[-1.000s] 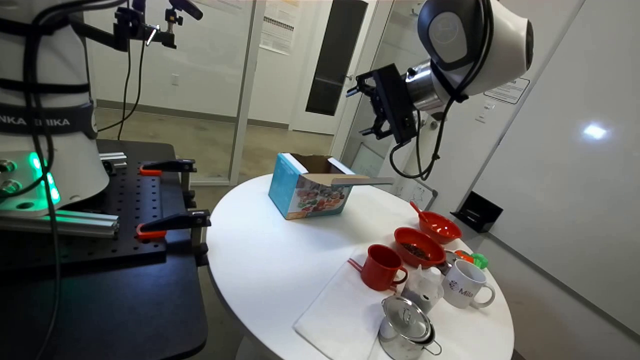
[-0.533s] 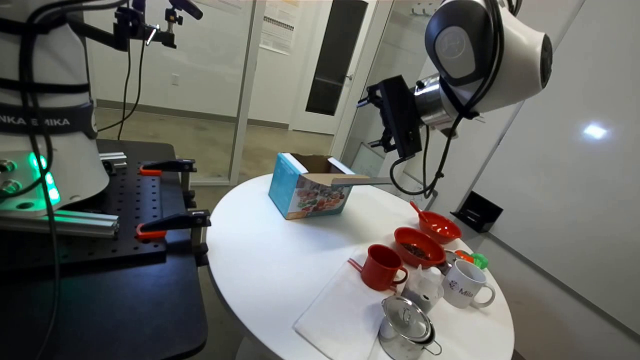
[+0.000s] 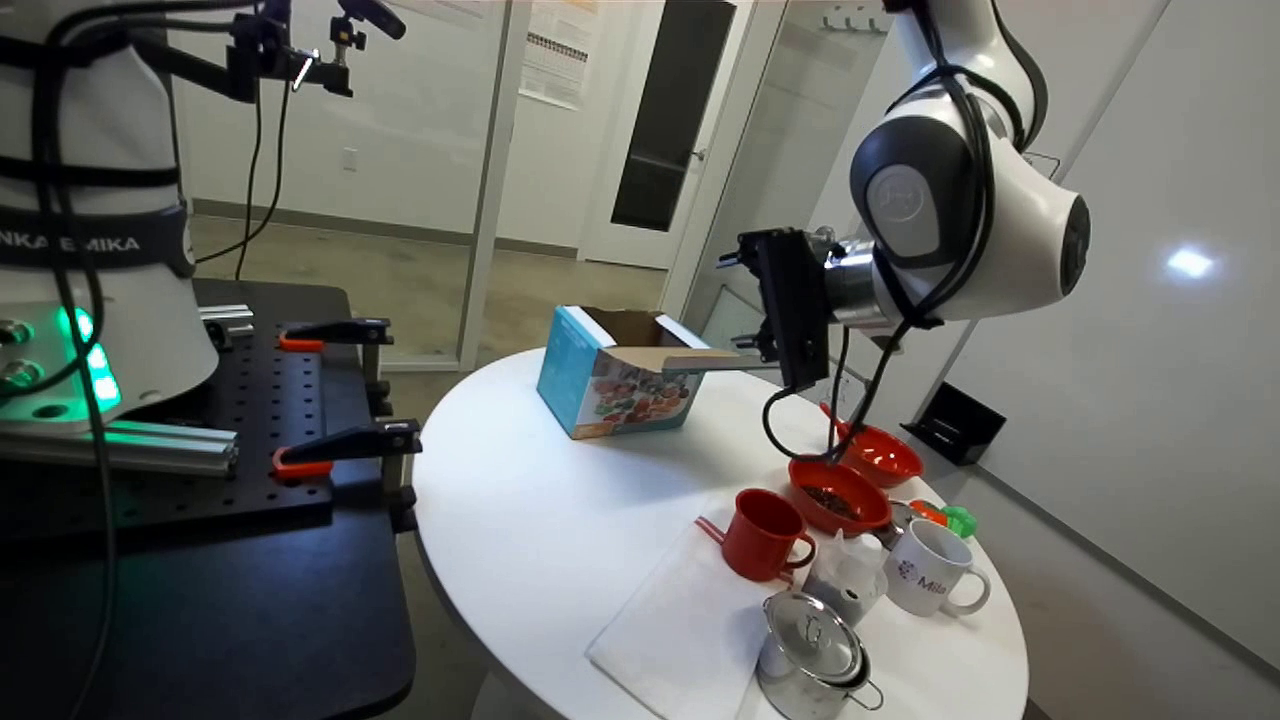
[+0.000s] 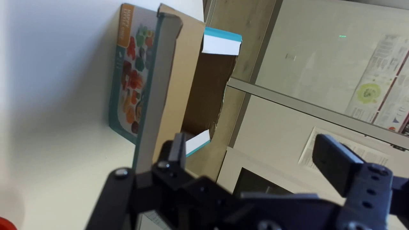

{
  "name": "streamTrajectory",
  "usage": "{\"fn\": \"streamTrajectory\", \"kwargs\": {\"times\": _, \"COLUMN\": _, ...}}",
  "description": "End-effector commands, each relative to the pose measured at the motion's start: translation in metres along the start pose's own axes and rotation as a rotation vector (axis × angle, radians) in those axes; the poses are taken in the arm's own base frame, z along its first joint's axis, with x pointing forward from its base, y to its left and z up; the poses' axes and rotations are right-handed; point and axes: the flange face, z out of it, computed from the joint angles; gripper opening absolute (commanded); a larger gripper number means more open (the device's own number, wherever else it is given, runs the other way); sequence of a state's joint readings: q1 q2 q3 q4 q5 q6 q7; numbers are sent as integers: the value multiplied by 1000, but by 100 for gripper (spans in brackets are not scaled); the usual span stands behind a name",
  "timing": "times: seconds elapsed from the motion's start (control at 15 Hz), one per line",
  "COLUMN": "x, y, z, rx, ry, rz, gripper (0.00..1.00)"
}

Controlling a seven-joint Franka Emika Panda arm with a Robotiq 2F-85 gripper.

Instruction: Close the top part of the blue box.

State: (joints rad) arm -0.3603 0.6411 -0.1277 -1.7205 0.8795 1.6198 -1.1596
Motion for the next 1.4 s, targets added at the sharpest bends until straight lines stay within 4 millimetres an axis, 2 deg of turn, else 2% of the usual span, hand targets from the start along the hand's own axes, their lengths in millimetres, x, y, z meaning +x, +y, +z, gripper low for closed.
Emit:
{"fn": "streamTrajectory", "kwargs": {"times": 0.0, "x": 14, "y": 21, "z": 0, "rx": 20, "ry": 14, "rz": 34, "gripper": 100}}
{"fn": "streamTrajectory", "kwargs": {"times": 0.8, "x": 22, "y": 63, "z": 27, "rx": 62, "ry": -13, "rz": 88, "gripper": 100}}
{"fn": "streamTrajectory", "kwargs": {"times": 1.33, "x": 28, "y": 73, "z": 52, "rx": 155, "ry": -52, "rz": 79, "gripper": 100}}
